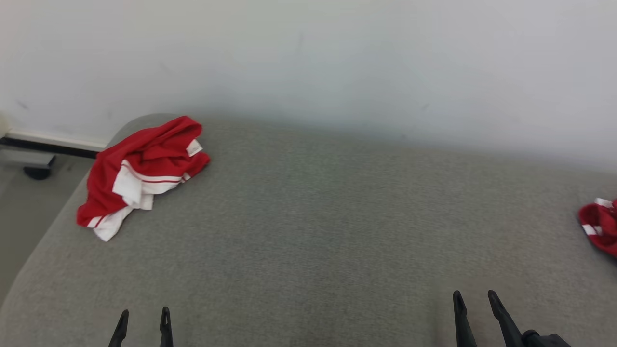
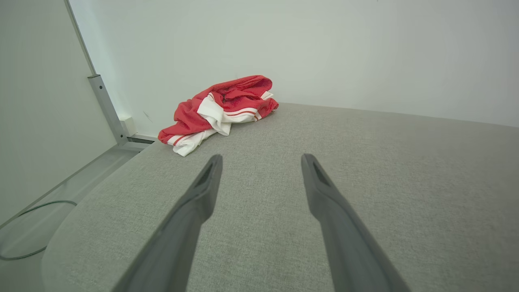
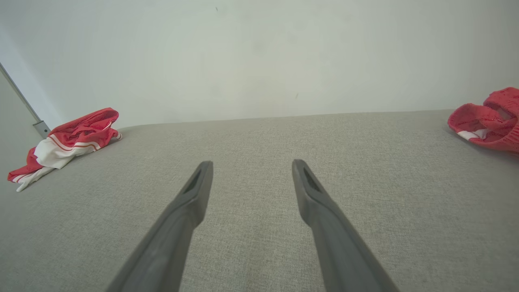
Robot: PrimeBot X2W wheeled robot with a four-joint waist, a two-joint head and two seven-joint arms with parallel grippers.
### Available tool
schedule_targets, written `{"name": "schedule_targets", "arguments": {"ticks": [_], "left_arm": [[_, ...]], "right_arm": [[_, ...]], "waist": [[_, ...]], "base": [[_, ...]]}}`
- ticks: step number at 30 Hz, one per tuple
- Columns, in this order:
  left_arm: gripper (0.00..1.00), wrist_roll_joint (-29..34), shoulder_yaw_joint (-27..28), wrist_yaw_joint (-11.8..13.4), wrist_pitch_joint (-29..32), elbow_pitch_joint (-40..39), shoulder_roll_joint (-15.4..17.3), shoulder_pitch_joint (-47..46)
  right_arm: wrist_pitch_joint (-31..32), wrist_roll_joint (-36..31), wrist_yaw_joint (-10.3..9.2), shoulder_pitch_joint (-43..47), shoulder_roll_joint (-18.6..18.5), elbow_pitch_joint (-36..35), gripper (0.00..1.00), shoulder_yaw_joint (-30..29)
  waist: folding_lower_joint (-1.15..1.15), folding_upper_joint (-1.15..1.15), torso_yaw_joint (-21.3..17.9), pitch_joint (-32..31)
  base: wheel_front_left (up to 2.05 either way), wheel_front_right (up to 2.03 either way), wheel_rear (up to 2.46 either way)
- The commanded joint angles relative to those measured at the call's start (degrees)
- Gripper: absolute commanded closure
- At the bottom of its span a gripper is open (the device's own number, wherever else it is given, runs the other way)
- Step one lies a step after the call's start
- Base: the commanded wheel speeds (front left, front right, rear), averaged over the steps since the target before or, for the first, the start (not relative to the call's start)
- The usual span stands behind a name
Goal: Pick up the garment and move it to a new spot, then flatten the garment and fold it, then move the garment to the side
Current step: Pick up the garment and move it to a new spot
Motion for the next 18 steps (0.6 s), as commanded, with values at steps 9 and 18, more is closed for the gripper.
{"name": "schedule_targets", "arguments": {"ticks": [9, 18], "left_arm": [[0.0, -0.46, 1.41, -0.13, -0.19, 0.5, -0.07, 1.15], [0.0, -0.1, 2.69, 0.13, -0.19, 1.16, -0.06, 1.29]], "right_arm": [[-0.01, 0.52, -0.1, 0.03, 0.1, 0.32, 0.0, 0.43], [-0.01, 0.63, -0.11, 0.41, 0.11, 0.91, 0.0, 0.58]], "waist": [[0.0, 0.0, 8.58, 0.31], [0.0, 0.0, 12.01, 0.38]], "base": [[0.0, 0.0, 0.0], [0.0, 0.0, 0.0]]}}
